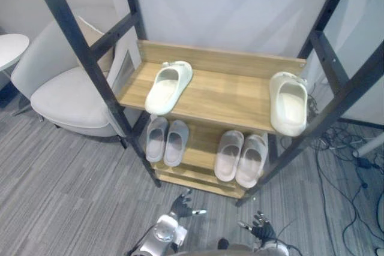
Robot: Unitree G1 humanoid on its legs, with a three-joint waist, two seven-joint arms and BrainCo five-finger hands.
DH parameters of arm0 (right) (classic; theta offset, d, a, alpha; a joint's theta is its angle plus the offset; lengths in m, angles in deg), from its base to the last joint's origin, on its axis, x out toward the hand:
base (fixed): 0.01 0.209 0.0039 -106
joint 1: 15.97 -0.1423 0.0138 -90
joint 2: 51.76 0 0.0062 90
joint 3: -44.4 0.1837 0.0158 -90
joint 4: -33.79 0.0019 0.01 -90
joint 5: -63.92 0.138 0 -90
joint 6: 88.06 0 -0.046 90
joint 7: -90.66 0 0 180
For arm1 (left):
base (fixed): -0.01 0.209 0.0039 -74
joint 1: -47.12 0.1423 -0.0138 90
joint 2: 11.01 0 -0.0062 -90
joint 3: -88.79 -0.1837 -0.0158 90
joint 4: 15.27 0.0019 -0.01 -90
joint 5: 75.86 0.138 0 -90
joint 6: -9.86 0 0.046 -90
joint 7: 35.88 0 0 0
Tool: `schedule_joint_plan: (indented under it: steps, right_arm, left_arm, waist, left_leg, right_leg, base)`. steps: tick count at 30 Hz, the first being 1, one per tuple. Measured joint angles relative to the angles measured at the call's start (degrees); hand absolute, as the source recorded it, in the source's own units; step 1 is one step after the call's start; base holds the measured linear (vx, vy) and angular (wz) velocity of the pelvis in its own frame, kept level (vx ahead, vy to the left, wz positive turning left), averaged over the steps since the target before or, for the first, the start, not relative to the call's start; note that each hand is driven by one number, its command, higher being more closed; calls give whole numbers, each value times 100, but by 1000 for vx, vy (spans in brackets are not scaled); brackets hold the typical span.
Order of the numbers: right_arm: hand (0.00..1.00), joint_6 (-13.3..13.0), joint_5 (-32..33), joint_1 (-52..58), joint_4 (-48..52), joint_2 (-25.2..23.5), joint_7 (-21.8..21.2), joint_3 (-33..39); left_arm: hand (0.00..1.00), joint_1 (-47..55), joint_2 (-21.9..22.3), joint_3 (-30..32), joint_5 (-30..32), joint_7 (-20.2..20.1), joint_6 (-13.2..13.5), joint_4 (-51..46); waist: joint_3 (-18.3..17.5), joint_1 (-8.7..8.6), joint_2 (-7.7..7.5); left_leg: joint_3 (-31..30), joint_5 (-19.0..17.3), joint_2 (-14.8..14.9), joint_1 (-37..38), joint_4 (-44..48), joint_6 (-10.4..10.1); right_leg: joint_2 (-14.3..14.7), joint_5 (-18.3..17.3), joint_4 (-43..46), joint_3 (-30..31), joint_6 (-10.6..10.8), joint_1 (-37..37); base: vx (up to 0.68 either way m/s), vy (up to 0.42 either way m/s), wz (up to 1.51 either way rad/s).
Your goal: Organize the slippers on the shoe rack
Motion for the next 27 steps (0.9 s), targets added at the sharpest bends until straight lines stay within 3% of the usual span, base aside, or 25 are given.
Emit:
schedule_joint_plan:
  steps: [3,6,8,12,18,22,27]
  right_arm:
    - [0,-17,10,7,8,4,2,5]
    - [0,-16,8,48,57,11,1,-15]
    - [0,-18,7,95,111,35,0,-14]
    - [0,-6,-24,124,115,74,-5,-18]
    - [0,62,-33,135,115,188,-62,-17]
    - [0,90,-43,158,116,265,-126,-11]
    - [0,143,-47,348,151,275,-207,160]
  left_arm:
    - [0,-94,-124,-526,-20,-158,183,-1178]
    - [0,-371,-128,-590,-35,-207,307,-2093]
    - [0,-652,-120,-513,-105,-190,325,-2503]
    - [0,-1525,-113,273,-246,232,421,-3215]
    - [0,-2398,-198,1540,-227,832,429,-3290]
    - [0,-2848,-547,2080,-177,1090,385,-3028]
    - [0,-3280,-1336,2683,-71,1292,245,-2380]
  waist:
    - [-33,-69,42]
    - [-107,-95,79]
    - [-159,-95,104]
    - [-228,-102,96]
    - [-267,-117,85]
    - [-270,-136,85]
    - [-384,-175,48]
  left_leg:
    - [-49,17,-19,145,-71,9]
    - [-48,15,-17,191,-127,8]
    - [-45,16,-15,177,-150,8]
    - [-34,3,-31,251,-148,-2]
    - [-11,-46,-39,277,-145,-11]
    - [42,-76,-39,269,-143,-14]
    - [151,-114,-39,167,-122,-12]
  right_leg:
    - [-6,-19,-34,-58,23,170]
    - [-4,-53,-66,-69,27,174]
    - [-24,-75,10,-59,37,155]
    - [-51,-211,197,-58,54,154]
    - [-59,-266,239,-27,56,146]
    - [-53,-289,283,35,60,59]
    - [-38,-328,367,158,43,-114]
  base:
    - [44,2,14]
    - [0,0,0]
    - [60,0,0]
    - [42,-6,2]
    - [8,-2,-1]
    - [14,-4,-10]
    - [39,-8,-11]
